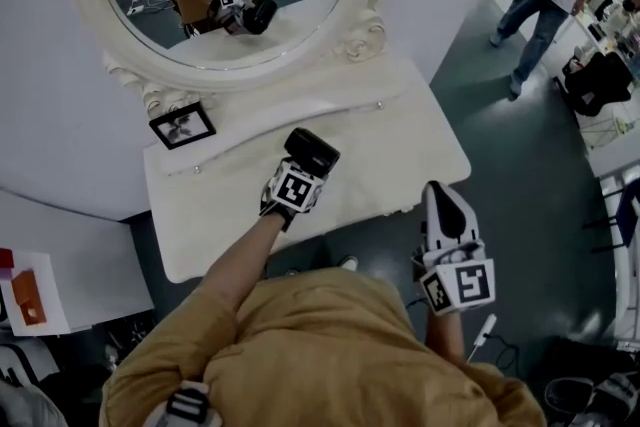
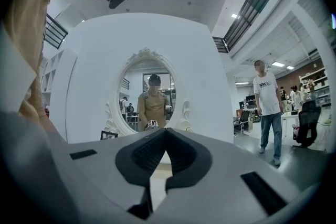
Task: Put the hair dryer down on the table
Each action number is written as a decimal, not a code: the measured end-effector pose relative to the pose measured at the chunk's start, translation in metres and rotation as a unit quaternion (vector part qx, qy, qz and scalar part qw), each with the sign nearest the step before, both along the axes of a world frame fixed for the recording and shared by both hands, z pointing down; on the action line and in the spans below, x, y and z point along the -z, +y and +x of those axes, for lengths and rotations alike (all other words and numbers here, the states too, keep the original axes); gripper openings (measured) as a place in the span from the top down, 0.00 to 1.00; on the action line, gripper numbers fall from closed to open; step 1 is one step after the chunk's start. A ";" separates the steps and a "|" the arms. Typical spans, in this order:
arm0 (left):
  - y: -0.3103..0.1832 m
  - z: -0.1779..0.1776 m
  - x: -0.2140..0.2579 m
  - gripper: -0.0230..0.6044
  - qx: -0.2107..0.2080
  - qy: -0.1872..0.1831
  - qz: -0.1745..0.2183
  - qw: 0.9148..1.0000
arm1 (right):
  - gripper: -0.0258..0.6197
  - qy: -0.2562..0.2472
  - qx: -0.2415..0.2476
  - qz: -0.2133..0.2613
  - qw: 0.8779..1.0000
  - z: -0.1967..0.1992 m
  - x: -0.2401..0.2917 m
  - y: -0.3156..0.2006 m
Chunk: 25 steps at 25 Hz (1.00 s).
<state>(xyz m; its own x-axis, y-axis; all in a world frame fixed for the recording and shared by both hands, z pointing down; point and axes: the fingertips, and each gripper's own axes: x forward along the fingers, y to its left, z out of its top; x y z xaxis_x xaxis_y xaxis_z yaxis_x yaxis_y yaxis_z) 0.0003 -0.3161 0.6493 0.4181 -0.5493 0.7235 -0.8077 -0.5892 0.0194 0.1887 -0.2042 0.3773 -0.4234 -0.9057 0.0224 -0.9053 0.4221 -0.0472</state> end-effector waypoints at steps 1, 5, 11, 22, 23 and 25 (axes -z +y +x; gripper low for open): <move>-0.001 0.002 -0.004 0.56 -0.004 -0.004 -0.003 1.000 | 0.96 0.000 -0.002 -0.002 1.000 0.000 -0.001 0.002; -0.005 0.006 -0.019 0.56 -0.019 -0.021 -0.020 0.999 | 0.96 0.003 -0.011 -0.010 1.000 0.002 -0.005 0.009; -0.006 0.009 -0.036 0.56 -0.024 -0.029 -0.040 0.999 | 0.96 0.006 -0.033 -0.024 0.999 0.012 -0.012 0.022; -0.018 0.029 -0.055 0.55 -0.059 -0.028 -0.060 0.996 | 0.96 0.004 -0.055 -0.036 0.998 0.017 -0.020 0.029; -0.014 0.029 -0.058 0.55 -0.060 -0.027 -0.073 0.995 | 0.96 0.003 -0.057 -0.037 0.998 0.017 -0.021 0.029; 0.010 0.029 -0.069 0.55 -0.060 -0.024 -0.145 0.987 | 0.96 0.002 -0.059 -0.040 0.997 0.017 -0.023 0.030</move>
